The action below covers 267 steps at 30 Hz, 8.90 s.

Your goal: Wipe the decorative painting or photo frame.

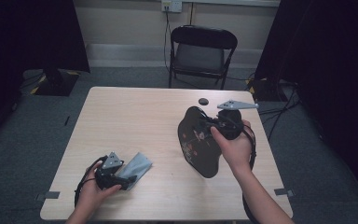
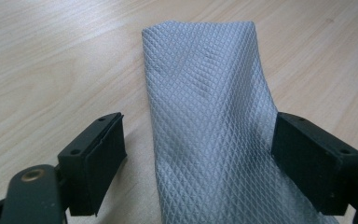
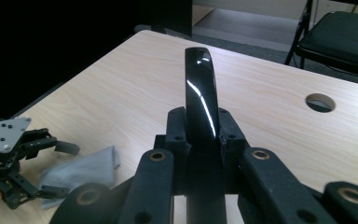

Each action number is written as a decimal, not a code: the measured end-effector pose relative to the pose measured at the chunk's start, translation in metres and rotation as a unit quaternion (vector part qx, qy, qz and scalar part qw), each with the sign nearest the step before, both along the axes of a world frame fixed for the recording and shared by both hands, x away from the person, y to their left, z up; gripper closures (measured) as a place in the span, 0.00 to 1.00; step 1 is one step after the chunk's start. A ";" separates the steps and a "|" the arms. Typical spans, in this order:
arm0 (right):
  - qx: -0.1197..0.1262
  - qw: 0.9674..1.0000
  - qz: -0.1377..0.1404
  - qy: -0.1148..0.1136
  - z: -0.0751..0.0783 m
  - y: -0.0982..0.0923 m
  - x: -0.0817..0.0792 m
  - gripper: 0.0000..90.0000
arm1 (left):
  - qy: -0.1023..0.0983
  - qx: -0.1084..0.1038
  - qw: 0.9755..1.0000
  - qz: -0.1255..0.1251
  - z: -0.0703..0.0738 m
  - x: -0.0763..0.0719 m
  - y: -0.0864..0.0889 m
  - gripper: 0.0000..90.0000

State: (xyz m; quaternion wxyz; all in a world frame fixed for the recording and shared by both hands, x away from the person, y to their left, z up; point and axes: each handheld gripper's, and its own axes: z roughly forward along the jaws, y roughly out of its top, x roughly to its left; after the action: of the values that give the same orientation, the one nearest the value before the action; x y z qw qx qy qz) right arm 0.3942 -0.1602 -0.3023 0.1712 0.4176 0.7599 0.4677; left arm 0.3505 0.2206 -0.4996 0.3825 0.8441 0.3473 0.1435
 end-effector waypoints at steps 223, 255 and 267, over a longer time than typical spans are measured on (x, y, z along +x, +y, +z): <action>0.025 0.998 0.052 0.007 -0.138 -0.096 -0.084 0.89 | -0.024 -0.040 0.993 -0.104 0.092 0.055 -0.155 0.87; 0.028 0.998 0.050 0.008 -0.139 -0.096 -0.085 0.88 | 0.054 0.009 0.994 -0.096 0.037 0.049 -0.147 0.87; 0.028 0.998 0.048 0.008 -0.139 -0.096 -0.085 0.88 | -0.007 -0.033 0.996 -0.080 0.107 0.052 -0.134 0.87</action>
State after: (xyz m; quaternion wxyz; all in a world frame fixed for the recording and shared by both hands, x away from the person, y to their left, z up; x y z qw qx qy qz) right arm 0.3095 -0.2557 -0.4413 0.1310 0.3893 0.7670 0.4929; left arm 0.4025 0.0865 -0.3927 0.4231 0.8550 0.2806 0.1064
